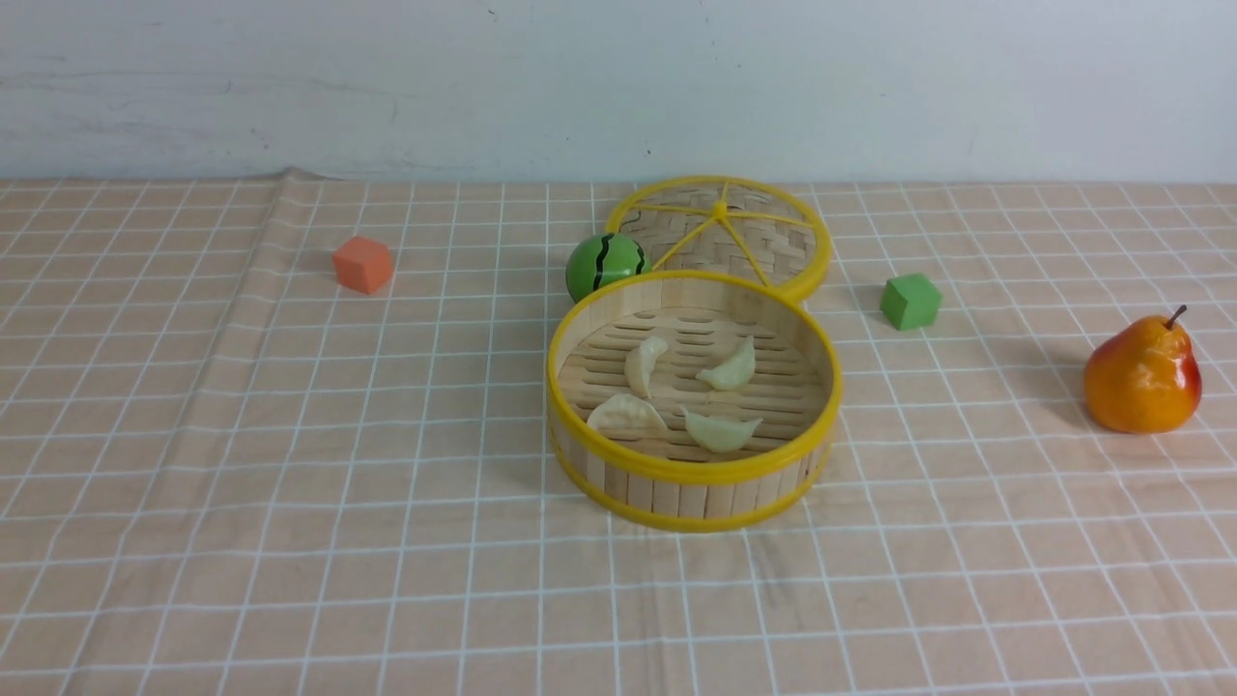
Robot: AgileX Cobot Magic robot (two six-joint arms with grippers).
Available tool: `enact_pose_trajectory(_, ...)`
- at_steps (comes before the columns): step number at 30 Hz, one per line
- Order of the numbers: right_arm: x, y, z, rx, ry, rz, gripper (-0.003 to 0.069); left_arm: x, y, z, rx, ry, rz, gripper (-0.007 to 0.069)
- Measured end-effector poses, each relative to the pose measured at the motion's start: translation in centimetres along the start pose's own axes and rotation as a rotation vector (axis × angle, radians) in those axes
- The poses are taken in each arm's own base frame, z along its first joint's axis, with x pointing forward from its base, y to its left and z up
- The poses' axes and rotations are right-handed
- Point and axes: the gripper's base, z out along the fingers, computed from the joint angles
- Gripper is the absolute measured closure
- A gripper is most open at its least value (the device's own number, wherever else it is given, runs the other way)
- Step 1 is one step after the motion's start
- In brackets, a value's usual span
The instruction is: Put the dumplings into the steamer on the table with the brown tablecloth.
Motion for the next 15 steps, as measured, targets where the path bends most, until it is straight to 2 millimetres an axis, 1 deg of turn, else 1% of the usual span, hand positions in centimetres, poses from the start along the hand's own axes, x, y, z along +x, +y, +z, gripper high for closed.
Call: enact_pose_trajectory(15, 0.00, 0.00, 0.00, 0.000, 0.000, 0.000, 0.0536, 0.00, 0.00, 0.00, 0.000, 0.000, 0.000, 0.0630)
